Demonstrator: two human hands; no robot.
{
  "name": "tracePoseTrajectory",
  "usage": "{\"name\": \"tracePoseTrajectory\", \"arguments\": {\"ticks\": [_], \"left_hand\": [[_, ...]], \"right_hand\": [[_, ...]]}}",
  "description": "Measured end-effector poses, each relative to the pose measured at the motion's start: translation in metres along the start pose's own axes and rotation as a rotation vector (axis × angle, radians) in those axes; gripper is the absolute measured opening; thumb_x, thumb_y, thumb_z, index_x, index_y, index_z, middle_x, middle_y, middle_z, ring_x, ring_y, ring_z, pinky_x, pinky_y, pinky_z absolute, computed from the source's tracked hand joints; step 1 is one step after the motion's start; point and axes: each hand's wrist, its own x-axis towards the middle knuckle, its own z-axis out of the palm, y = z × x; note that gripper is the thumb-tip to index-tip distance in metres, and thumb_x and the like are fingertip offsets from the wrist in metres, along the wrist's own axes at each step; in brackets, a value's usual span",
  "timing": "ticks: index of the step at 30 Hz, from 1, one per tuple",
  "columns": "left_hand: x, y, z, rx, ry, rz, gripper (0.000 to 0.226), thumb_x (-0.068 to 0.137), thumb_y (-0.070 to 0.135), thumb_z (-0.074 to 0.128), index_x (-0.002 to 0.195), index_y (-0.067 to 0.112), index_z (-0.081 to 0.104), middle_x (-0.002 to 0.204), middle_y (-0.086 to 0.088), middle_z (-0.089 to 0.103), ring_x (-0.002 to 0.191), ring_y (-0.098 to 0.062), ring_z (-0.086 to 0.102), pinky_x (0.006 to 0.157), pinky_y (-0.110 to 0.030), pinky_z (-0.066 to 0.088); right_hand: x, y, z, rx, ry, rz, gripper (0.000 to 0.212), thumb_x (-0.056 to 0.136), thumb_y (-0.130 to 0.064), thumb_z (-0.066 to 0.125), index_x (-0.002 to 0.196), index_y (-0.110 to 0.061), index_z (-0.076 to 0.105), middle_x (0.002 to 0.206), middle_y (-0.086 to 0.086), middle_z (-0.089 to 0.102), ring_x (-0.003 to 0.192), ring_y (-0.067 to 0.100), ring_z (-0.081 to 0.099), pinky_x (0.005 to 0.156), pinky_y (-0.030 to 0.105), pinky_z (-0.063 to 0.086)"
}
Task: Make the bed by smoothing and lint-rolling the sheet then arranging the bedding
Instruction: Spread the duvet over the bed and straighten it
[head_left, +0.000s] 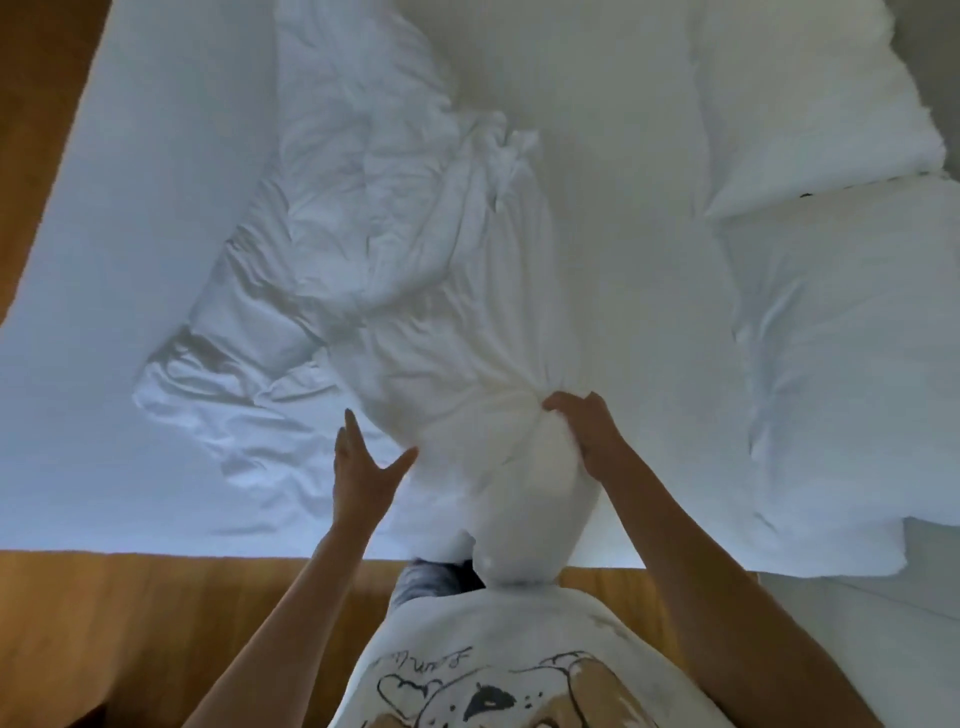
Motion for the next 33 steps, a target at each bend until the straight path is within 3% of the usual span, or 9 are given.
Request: {"name": "tracePoseTrajectory", "arguments": {"ticks": [2,5,8,10,14,17,23,28,33], "left_hand": [[0.001,0.004,0.007,0.127,-0.117,0.093,0.112,0.082,0.042,0.073,0.153,0.027,-0.011,0.163,-0.012,0.002,0.148,-0.030,0.012,0.110,-0.050,0.031],[-0.006,0.018,0.025,0.478,-0.140,0.520,0.127,0.068,0.040,0.085,0.153,0.030,-0.009,0.160,-0.020,0.007,0.145,-0.039,0.022,0.110,-0.054,0.035],[0.000,0.044,0.040,0.685,-0.100,0.753,0.127,0.049,0.038,0.093,0.151,0.021,0.019,0.151,-0.029,0.030,0.136,-0.047,0.036,0.103,-0.063,0.037],[0.008,0.063,0.045,0.720,-0.044,0.848,0.104,0.050,0.021,0.092,0.140,0.016,0.041,0.139,-0.028,0.047,0.127,-0.047,0.047,0.098,-0.064,0.041],[-0.007,0.107,0.061,0.500,-0.043,0.788,0.053,0.068,-0.006,0.070,0.119,0.008,0.065,0.107,-0.015,0.068,0.096,-0.037,0.066,0.084,-0.045,0.052],[-0.036,0.135,0.087,0.391,-0.017,0.766,0.037,0.076,-0.007,0.062,0.111,0.005,0.065,0.090,-0.014,0.068,0.078,-0.036,0.066,0.066,-0.038,0.052],[-0.111,0.237,0.163,0.238,0.056,0.740,0.024,0.076,-0.004,0.054,0.097,0.003,0.064,0.080,-0.013,0.066,0.068,-0.037,0.063,0.058,-0.033,0.045],[-0.151,0.372,0.225,-0.043,0.112,0.608,0.028,0.085,-0.001,0.047,0.108,0.005,0.061,0.095,-0.013,0.069,0.085,-0.035,0.063,0.072,-0.037,0.049],[-0.141,0.428,0.285,0.097,-0.299,0.650,0.039,0.101,0.024,0.048,0.139,0.017,0.049,0.140,-0.004,0.054,0.126,-0.024,0.051,0.101,-0.032,0.037]], "right_hand": [[-0.006,0.001,-0.022,-0.045,-0.008,-0.025,0.010,0.077,-0.003,0.066,0.085,-0.009,0.070,0.075,0.006,0.070,0.069,0.022,0.066,0.058,0.023,0.052],[-0.015,0.002,-0.039,-0.111,0.009,-0.074,0.013,0.076,-0.006,0.068,0.085,-0.015,0.069,0.083,0.008,0.070,0.079,0.026,0.067,0.067,0.031,0.054],[-0.017,-0.003,-0.049,-0.201,0.015,-0.133,0.022,0.067,-0.015,0.073,0.088,-0.021,0.068,0.090,0.005,0.071,0.089,0.028,0.067,0.082,0.041,0.055],[-0.016,-0.008,-0.058,-0.255,0.012,-0.179,0.035,0.062,-0.024,0.074,0.097,-0.019,0.067,0.096,0.004,0.070,0.092,0.026,0.066,0.087,0.044,0.054],[-0.009,-0.021,-0.098,-0.483,0.071,-0.181,0.058,0.062,-0.035,0.074,0.112,-0.011,0.056,0.106,0.005,0.060,0.098,0.025,0.056,0.086,0.037,0.047],[0.008,-0.029,-0.146,-0.676,0.028,-0.201,0.063,0.067,-0.036,0.076,0.118,-0.010,0.051,0.108,0.005,0.055,0.100,0.023,0.052,0.080,0.032,0.041],[0.039,-0.091,-0.254,-1.101,-0.069,-0.363,0.046,0.071,-0.034,0.073,0.110,-0.016,0.056,0.104,0.006,0.063,0.093,0.028,0.060,0.080,0.037,0.050],[0.065,-0.189,-0.339,-1.277,0.141,-0.604,0.034,0.082,-0.030,0.067,0.115,-0.024,0.066,0.118,0.006,0.066,0.106,0.029,0.062,0.087,0.032,0.046],[0.076,-0.264,-0.422,-1.227,0.328,-0.701,0.043,0.091,-0.024,0.054,0.134,-0.022,0.053,0.129,0.008,0.061,0.117,0.034,0.054,0.096,0.038,0.042]]}}
